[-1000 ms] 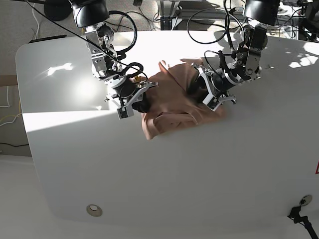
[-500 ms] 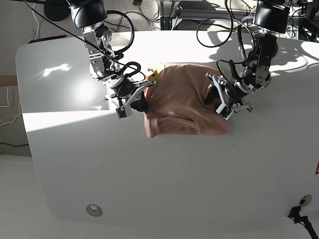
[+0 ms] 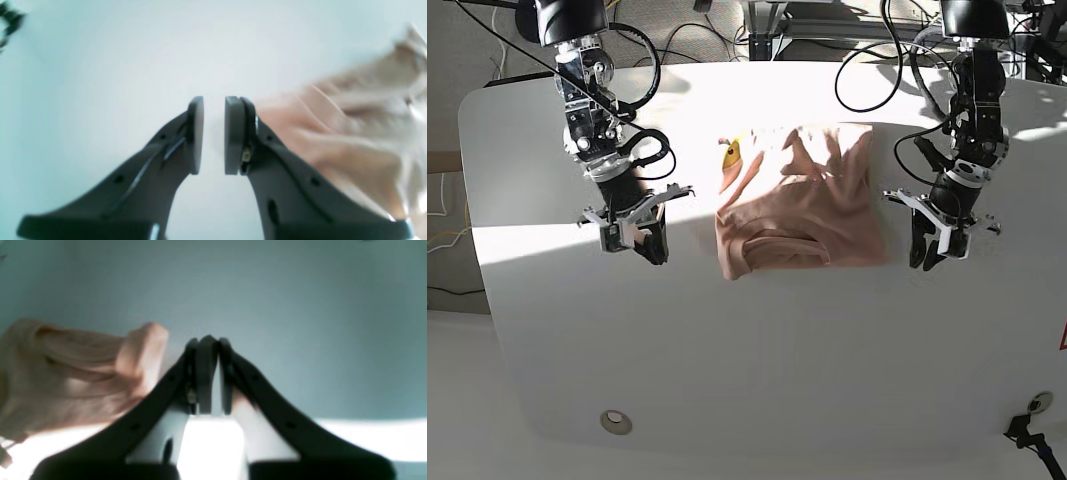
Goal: Fold the T-shirt properly
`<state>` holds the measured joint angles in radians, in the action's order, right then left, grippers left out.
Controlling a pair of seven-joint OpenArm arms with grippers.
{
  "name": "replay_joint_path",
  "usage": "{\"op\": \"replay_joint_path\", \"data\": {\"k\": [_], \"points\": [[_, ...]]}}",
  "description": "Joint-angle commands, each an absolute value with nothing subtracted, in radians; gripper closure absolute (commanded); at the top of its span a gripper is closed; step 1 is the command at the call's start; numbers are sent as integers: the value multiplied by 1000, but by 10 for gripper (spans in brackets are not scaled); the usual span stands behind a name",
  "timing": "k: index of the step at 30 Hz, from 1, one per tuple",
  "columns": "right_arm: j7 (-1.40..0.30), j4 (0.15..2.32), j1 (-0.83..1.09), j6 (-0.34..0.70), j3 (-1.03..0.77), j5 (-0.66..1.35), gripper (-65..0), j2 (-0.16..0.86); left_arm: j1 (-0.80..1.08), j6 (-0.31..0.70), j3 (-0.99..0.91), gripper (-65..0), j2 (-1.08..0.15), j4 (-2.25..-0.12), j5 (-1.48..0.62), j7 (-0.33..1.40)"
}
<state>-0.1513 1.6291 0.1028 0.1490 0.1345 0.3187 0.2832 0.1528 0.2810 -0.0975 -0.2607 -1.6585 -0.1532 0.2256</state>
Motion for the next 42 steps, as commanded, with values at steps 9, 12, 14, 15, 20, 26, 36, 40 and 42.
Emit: {"op": "replay_joint_path", "data": {"k": [9, 12, 14, 15, 20, 26, 36, 40, 42], "points": [[166, 1656, 372, 157, -77, 127, -43, 228, 400, 219, -105, -87, -268, -1650, -134, -308], [206, 1705, 509, 159, -113, 128, -43, 211, 547, 217, -107, -86, -268, -1701, -134, -354], [211, 1755, 602, 157, -120, 128, -43, 197, 653, 217, -127, -86, -268, -1741, -137, -363], [211, 1781, 648, 157, -128, 128, -43, 189, 702, 217, -137, -86, -263, -1762, -139, -363], [213, 1857, 863, 150, -133, 127, -43, 171, 906, 220, -229, -86, -162, -1828, -139, -364], [214, 1877, 1069, 150, -131, 134, -43, 171, 1089, 222, -259, -86, -117, -1822, -137, -364], [216, 1537, 1112, 156, -84, 127, -43, 113, 1125, 223, -151, -86, -113, -1498, -137, -364], [260, 1320, 983, 150, -21, 127, -43, 113, 998, 223, -94, -86, -134, -1305, -136, -364], [271, 1213, 918, 150, -1, 127, -43, 114, 934, 223, -76, -86, -147, -1219, -136, -364]]}}
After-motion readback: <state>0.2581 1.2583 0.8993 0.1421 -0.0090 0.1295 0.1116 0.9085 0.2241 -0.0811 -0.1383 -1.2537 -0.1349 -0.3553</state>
